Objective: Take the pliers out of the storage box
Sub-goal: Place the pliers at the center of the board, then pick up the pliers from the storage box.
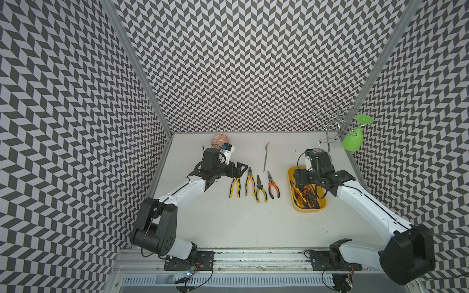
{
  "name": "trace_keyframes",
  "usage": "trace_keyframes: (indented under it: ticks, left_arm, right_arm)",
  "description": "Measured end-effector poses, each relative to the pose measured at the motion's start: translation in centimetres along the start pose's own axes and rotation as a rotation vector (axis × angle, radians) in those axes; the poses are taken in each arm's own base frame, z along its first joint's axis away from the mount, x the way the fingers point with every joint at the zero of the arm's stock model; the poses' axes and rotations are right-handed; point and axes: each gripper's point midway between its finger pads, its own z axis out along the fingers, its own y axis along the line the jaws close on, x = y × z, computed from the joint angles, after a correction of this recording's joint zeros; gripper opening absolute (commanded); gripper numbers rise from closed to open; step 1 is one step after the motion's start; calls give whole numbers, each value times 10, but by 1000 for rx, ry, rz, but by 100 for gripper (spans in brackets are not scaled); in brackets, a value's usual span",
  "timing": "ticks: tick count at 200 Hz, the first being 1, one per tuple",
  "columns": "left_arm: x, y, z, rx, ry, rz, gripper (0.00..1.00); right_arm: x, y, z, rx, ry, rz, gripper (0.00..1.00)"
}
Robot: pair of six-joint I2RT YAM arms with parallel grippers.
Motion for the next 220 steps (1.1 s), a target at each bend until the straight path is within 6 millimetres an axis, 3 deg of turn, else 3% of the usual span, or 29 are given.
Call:
trace_keyframes:
  ticks: [34,66,108,148,220]
  left_arm:
    - [-24,-31,-25,33,-107,234,98]
    - [-25,-57,-38,86,-124,415,98]
    - [-21,-84,-44,167,-139,526,98]
    - [-13,-91,-42,202,-122,566,98]
    - [-7,-103,-43,284,-116,573,98]
  right_arm:
    - [21,3,10,-7,143,1,72]
    - [41,5,11,-13,232,15,64]
    - [54,13,15,-15,288,14,56]
    - [71,17,29,-10,361,3,47]
    - [78,16,46,7,396,2,36]
